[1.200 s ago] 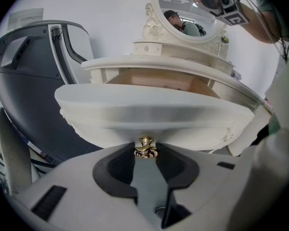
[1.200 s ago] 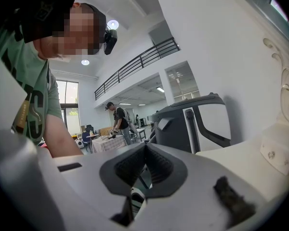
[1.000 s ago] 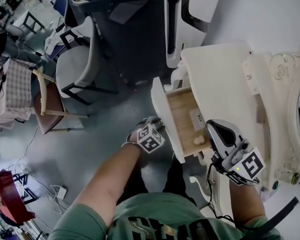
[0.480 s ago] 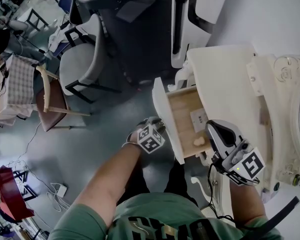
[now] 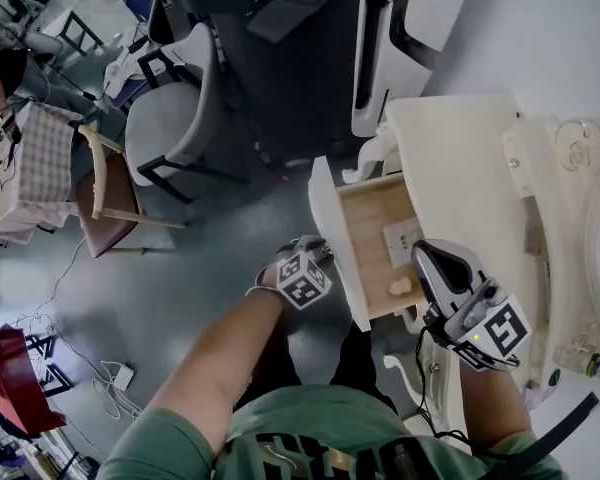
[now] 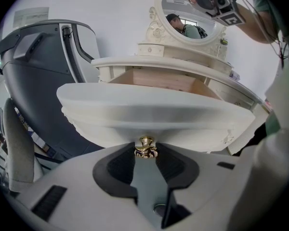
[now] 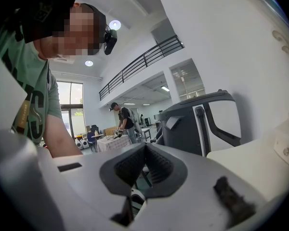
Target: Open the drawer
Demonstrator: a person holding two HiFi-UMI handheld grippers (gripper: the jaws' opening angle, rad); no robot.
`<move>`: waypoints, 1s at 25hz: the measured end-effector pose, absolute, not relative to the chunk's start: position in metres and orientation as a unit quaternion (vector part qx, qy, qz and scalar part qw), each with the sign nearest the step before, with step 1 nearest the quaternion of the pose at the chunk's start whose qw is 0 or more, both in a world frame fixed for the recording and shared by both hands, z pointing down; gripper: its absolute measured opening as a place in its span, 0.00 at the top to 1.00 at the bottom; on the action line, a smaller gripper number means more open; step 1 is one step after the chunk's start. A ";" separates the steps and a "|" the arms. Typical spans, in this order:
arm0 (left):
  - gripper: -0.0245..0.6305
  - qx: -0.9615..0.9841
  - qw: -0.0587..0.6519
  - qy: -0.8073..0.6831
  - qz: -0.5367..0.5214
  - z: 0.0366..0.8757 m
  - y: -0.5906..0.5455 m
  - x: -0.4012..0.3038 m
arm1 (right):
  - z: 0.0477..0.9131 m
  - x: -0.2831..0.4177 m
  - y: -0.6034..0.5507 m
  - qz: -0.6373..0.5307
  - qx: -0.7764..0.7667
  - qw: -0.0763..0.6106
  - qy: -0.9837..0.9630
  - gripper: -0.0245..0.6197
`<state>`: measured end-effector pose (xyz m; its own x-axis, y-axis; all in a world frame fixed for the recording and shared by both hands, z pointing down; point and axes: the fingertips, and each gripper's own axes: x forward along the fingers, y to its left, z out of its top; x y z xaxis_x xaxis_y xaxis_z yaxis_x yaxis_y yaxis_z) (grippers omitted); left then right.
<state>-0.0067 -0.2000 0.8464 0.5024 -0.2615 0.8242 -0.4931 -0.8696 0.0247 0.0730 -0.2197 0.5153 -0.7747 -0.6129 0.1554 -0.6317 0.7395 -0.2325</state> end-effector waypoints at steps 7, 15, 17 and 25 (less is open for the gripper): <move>0.75 0.859 0.133 -0.222 0.441 0.846 -0.199 -0.009 | 0.515 0.062 -0.221 0.137 0.329 0.035 -0.934 0.95; 0.75 0.859 0.136 -0.226 0.439 0.844 -0.198 -0.011 | 0.512 0.057 -0.220 0.136 0.328 0.033 -0.934 0.95; 0.75 0.858 0.141 -0.232 0.436 0.844 -0.197 -0.011 | 0.513 0.056 -0.219 0.137 0.328 0.032 -0.934 0.95; 0.75 0.864 0.132 -0.213 0.436 0.845 -0.198 -0.011 | 0.513 0.063 -0.221 0.137 0.332 0.034 -0.933 0.95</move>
